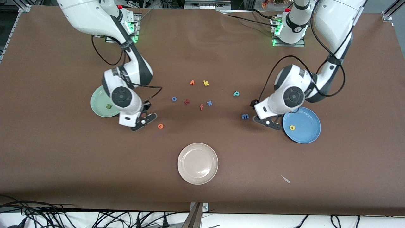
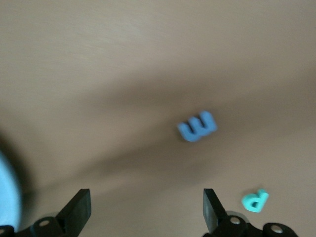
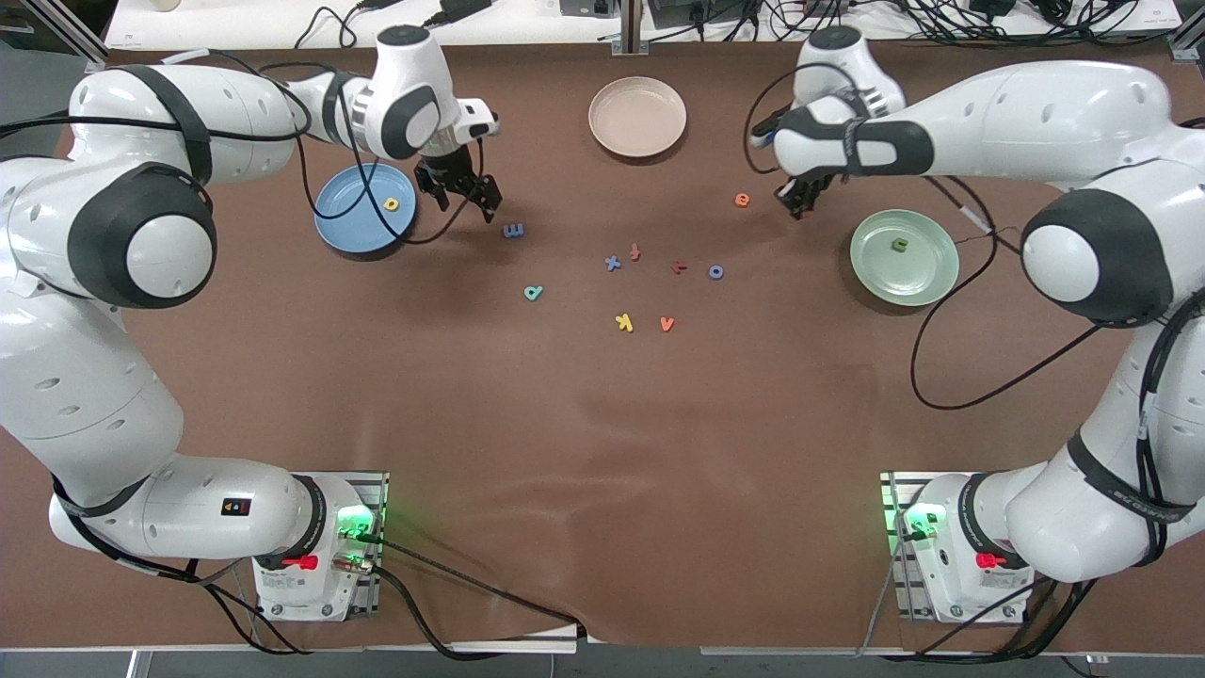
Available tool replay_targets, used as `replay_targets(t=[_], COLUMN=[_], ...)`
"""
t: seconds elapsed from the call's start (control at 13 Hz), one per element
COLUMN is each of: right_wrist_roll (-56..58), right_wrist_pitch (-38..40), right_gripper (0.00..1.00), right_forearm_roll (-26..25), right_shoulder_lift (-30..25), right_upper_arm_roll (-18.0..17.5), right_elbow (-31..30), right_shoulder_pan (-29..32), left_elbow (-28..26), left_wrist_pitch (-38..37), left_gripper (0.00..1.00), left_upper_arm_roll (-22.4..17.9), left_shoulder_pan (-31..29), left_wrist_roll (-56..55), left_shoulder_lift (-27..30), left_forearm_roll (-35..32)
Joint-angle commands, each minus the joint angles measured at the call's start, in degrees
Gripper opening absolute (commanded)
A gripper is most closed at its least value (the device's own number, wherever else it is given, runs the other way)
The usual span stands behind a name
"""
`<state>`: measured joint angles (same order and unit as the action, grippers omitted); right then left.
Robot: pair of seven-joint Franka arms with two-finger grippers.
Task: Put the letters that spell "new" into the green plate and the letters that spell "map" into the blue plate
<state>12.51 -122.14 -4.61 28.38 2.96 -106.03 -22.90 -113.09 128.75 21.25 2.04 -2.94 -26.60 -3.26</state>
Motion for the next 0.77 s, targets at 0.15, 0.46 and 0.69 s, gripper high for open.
replay_targets(t=[0.15, 0.46, 0.69], right_wrist_roll=[4.63, 1.31, -0.73], right_wrist_pitch=[-0.8, -11.54, -10.14], right_gripper=[0.1, 0.6, 1.0], right_forearm_roll=[0.04, 0.74, 0.83], right_shoulder_lift=[-6.92, -12.38, -12.39], right_upper_arm_roll=[8.01, 11.54, 12.25], right_elbow=[-11.88, -26.23, -25.46], right_shoulder_pan=[0.05, 0.05, -0.13], left_elbow=[-8.89, -12.23, -13.29], left_wrist_pitch=[9.4, 16.17, 16.35], left_gripper=[1.0, 1.0, 1.0], left_upper_arm_roll=[4.24, 4.24, 4.5], left_shoulder_pan=[3.22, 7.27, 8.5], left_wrist_roll=[-8.45, -18.75, -22.28], left_shoulder_lift=[3.84, 2.61, 2.34], left_forearm_roll=[-4.18, -13.07, -15.99])
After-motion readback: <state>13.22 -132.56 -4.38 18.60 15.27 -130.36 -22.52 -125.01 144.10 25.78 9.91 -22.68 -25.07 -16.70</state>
